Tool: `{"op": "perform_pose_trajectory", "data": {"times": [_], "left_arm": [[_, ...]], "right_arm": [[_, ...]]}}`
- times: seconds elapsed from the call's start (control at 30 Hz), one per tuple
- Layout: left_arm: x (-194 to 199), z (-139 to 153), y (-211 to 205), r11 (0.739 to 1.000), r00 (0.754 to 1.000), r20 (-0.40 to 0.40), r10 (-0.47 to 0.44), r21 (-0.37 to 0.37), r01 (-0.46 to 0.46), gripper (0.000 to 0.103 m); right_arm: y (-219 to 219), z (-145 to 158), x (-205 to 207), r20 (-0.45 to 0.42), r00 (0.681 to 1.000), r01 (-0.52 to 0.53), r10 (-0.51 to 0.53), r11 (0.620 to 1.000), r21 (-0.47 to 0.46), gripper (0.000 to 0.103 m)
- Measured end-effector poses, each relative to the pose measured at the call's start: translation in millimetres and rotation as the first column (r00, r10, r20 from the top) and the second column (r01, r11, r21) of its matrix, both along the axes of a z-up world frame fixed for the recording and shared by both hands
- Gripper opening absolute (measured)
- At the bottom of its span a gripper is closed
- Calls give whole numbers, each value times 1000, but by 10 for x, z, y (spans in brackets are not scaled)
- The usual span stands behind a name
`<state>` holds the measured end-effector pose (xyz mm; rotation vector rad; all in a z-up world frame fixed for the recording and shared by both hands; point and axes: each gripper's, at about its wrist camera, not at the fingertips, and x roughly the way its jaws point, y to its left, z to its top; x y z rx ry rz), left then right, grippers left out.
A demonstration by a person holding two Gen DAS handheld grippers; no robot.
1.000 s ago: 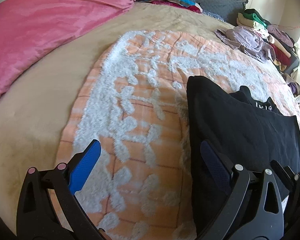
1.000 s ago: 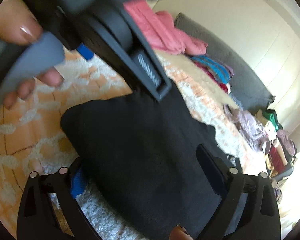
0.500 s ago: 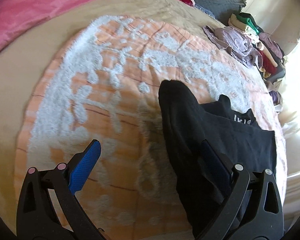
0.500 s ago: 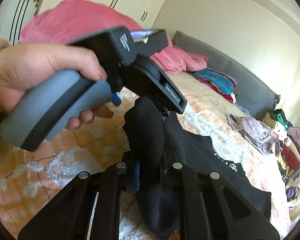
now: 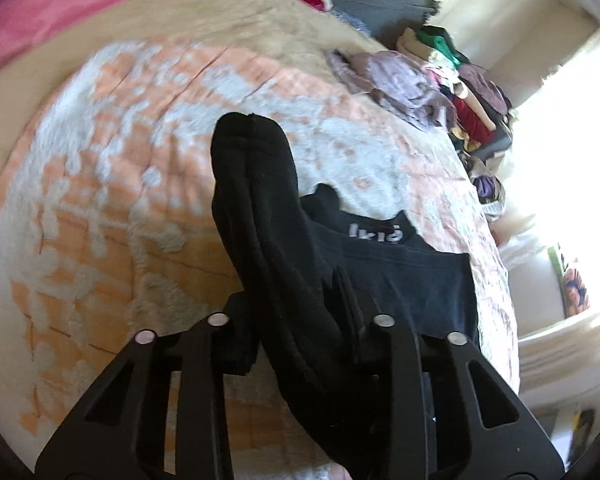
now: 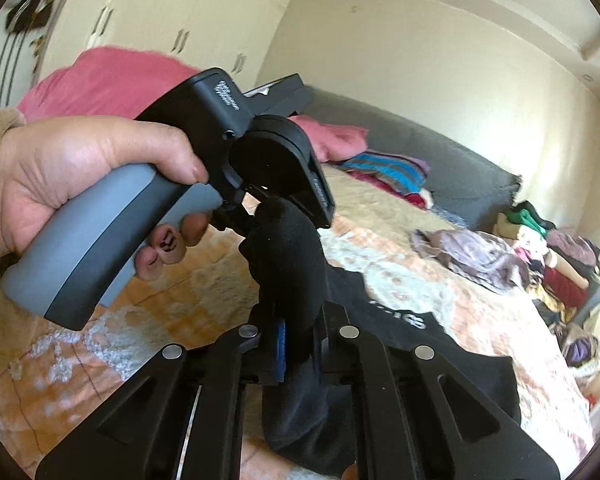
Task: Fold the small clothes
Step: 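Grasp the sweatshirt side edge with the right tool while the left tool grasps it too, then lift the gripped edge with both tools and fold it over the other half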
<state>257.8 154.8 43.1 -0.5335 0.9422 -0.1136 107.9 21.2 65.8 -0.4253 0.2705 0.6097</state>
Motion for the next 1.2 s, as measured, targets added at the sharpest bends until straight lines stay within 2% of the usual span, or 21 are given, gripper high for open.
{"op": "perform_pose_trajectory", "data": {"times": [0.27,0.63,1.2], "left_arm": [[-4,361,-433,997,997,56,-45,61,42,19],[49,611,-1000,987,992,78,-102,130,91,19],[222,566,-1662,972,984,47,-174,168,164,19]], "right_arm": [[-448,153,-29,0,995,98,-99,990,102,7],[-960,238,14,-37,984,178,-174,966,190,7],[-1520,134,34,-110,962,272,-252,931,244,7]]}}
